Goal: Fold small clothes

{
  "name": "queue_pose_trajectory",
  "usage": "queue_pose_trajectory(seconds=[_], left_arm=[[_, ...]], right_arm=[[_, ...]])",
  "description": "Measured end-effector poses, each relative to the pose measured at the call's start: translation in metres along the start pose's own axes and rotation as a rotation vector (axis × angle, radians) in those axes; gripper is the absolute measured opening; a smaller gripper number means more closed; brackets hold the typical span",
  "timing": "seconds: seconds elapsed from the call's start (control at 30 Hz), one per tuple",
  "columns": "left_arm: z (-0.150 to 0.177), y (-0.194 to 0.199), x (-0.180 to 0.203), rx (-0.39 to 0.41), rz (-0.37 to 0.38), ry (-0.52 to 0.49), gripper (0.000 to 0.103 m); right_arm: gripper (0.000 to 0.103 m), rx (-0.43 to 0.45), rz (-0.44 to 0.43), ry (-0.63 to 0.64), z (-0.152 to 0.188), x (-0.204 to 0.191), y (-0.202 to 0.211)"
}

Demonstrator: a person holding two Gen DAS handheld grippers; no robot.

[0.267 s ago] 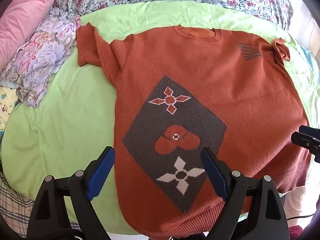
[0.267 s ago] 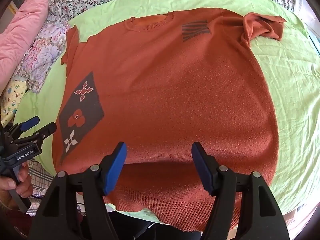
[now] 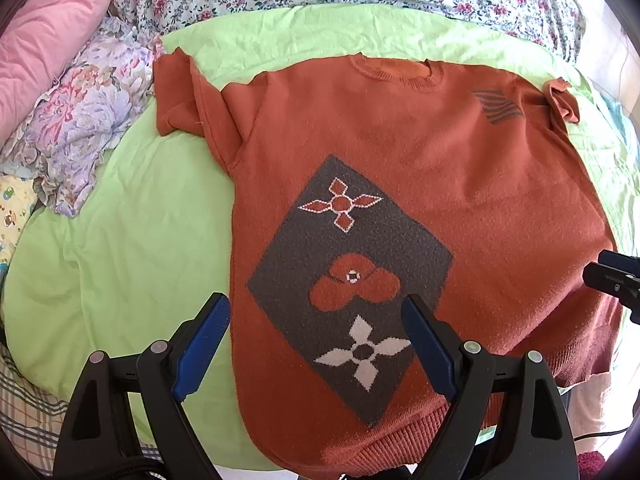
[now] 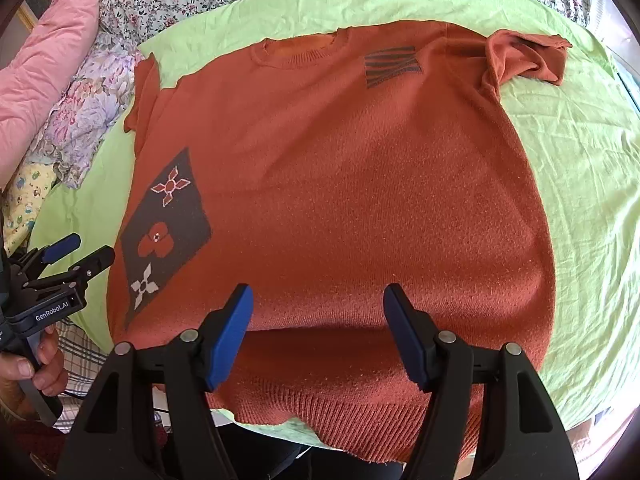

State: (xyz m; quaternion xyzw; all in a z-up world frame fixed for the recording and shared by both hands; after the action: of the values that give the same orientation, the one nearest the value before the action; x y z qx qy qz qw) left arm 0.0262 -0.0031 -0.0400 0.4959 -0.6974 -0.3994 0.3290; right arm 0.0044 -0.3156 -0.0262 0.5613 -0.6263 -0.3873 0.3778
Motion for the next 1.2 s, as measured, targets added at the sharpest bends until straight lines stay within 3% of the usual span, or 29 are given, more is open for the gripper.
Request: queue_pose_trajectory(seconds=[0.27,0.7,1.2], left_arm=[[-0.002,-0.001,0.002,-0.002,0.001,-0.002,0.088],[-0.004,-0.006,0.002,-0.043,0.008,-0.006,0.088],[-0.014,-0.015,0.006,-0.037,0.026,-0.001,0.088]], right_arm=[[0.068,0.016,-0.007,0.001,0.017,-0.049,0.003],[0.068,0.027,-0.031,-0.021,0.014,-0.046,0.003],[0.069,0.022,-0.03,-0.034,0.007,-0.04,-0.002]])
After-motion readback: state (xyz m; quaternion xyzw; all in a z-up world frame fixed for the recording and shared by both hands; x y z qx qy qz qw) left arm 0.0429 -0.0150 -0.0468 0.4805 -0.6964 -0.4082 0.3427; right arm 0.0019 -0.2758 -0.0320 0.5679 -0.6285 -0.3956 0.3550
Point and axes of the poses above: each gripper's, at about its wrist camera, not at the fingertips, and y roughly against the way its jaws point, x to its right, z to its underside, the point moved 5 cm from there along -y, roughly the way its jaws point, and after that the axes turned 11 degrees about z, right-handed, at the moved point
